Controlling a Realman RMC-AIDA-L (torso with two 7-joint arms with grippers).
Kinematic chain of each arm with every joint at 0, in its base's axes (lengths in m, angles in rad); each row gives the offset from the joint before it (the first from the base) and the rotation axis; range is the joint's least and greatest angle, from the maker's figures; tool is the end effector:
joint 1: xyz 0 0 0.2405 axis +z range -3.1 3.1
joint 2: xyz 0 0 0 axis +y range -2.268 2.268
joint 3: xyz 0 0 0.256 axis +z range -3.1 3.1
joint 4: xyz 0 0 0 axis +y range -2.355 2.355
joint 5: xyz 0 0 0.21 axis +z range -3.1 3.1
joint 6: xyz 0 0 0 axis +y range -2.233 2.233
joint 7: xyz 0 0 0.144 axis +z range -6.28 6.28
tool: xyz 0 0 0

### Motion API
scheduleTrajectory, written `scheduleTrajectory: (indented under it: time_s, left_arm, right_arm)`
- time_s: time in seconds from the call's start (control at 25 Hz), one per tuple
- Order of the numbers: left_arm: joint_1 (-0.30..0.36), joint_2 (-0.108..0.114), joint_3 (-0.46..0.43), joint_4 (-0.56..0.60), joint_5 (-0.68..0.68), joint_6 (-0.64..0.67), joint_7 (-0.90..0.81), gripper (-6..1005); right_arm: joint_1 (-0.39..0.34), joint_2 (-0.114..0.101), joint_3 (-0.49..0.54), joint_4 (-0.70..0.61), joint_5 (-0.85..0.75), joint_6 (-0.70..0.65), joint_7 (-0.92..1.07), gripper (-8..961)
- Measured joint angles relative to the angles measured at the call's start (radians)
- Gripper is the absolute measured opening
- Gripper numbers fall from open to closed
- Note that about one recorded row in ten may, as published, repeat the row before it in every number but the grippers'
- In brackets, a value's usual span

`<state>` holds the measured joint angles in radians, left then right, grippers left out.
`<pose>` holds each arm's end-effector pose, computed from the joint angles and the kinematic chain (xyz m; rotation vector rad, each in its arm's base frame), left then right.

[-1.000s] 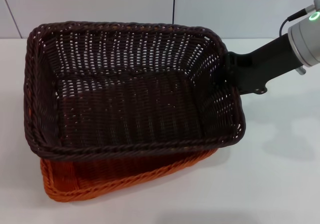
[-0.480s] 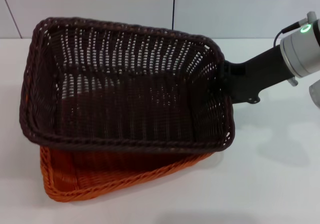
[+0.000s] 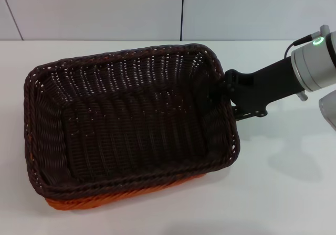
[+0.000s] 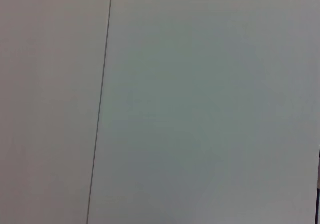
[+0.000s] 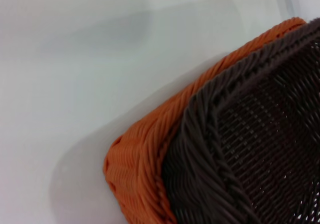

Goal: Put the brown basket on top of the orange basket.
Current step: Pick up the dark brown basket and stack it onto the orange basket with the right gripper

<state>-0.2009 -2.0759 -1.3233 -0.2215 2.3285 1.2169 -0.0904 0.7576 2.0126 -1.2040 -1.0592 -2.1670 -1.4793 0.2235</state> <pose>-0.4141 0.2550 0.0554 -1.0551 -0.6733 -0.5585 0.1401 0.3905 0.0045 -2.2205 -2.0462 -0.1840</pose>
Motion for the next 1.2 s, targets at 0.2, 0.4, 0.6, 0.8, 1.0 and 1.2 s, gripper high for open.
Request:
scheduleTrajectory:
  time_s: [0.2, 0.4, 0.6, 0.8, 1.0, 1.2]
  left_arm:
    - [0.0, 0.002, -0.001, 0.001, 0.0, 0.0, 0.0, 759]
    - [-0.001, 0.002, -0.002, 0.001, 0.0, -0.001, 0.0, 759]
    - [-0.006, 0.003, -0.002, 0.001, 0.0, 0.0, 0.001, 758]
    - [-0.011, 0.005, -0.003, 0.001, 0.0, -0.001, 0.01, 758]
    - [-0.011, 0.007, -0.021, 0.001, 0.0, -0.001, 0.012, 758]
    - [-0.011, 0.007, -0.027, 0.001, 0.0, 0.0, 0.012, 757]
  right_arm:
    - [-0.029, 0.007, 0.002, -0.022, 0.014, 0.005, 0.027, 492]
    - [-0.046, 0.011, -0.006, -0.017, 0.036, 0.056, 0.025, 715]
    - [-0.055, 0.011, -0.005, -0.015, 0.057, 0.066, 0.024, 769]
    - [-0.061, 0.014, 0.005, -0.004, 0.1, 0.08, -0.009, 788]
    - [-0.064, 0.024, 0.005, -0.007, 0.101, 0.098, -0.012, 786]
    - [-0.089, 0.04, -0.002, -0.038, 0.078, 0.094, -0.015, 786]
